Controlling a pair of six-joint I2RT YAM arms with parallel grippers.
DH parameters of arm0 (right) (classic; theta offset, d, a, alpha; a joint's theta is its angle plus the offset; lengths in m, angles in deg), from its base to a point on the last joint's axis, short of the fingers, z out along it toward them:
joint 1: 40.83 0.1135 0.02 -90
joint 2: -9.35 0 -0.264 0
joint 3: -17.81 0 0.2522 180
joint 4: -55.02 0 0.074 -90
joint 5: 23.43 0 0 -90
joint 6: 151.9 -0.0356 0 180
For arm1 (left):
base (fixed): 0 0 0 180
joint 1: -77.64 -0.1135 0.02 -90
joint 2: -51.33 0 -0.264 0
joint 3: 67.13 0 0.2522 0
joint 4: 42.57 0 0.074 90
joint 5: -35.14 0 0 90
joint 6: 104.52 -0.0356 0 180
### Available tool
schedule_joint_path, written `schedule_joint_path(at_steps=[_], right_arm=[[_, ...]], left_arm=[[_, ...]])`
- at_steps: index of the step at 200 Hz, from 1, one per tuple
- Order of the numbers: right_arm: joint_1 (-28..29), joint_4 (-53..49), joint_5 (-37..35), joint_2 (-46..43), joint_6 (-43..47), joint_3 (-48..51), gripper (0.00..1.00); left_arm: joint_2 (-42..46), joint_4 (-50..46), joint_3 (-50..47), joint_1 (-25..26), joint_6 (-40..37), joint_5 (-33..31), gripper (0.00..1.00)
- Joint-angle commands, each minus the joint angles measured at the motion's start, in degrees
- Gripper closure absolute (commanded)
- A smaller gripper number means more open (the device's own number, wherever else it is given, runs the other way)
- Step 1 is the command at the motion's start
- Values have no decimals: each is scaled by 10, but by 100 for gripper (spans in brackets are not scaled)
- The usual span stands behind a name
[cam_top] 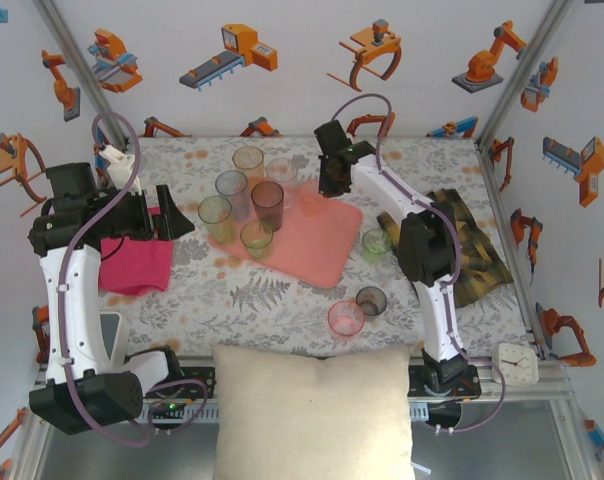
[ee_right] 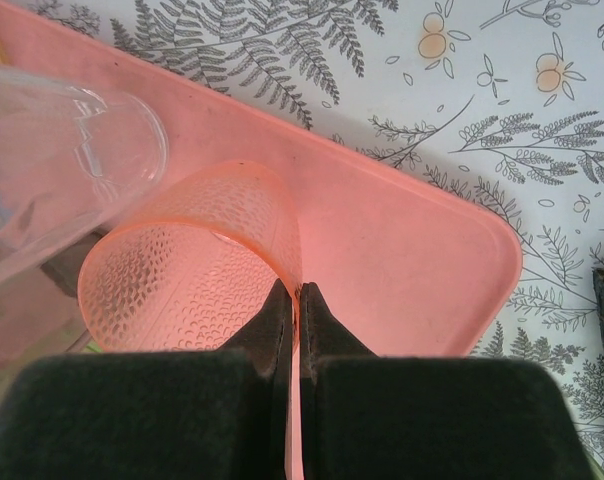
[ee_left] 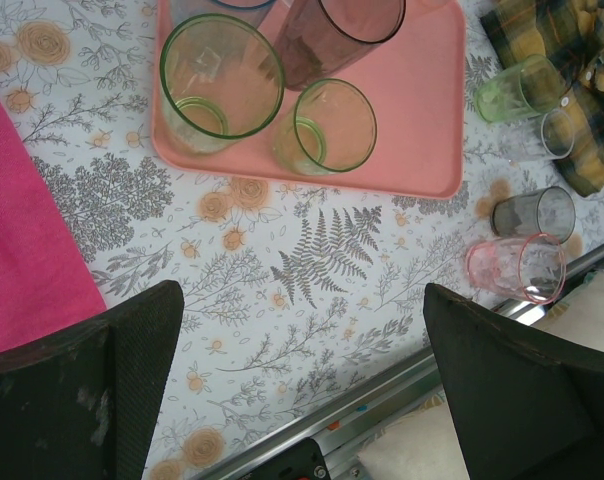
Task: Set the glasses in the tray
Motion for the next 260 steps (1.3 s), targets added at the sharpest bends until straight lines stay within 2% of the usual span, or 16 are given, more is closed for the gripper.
schedule_joint_path(at_steps=[1,157,260], right_arm=[[-3,-12,-7,-4,1,-26,98],[-7,-21,-4,16,0,-44,92],[-9,-26,-13,4,1,-31,91]], left_arm=[[4,3,-2,-4,-2,5,3],[4,4,-3,-5,-2,6,3],[4,6,-4,-5,-2,7,3]])
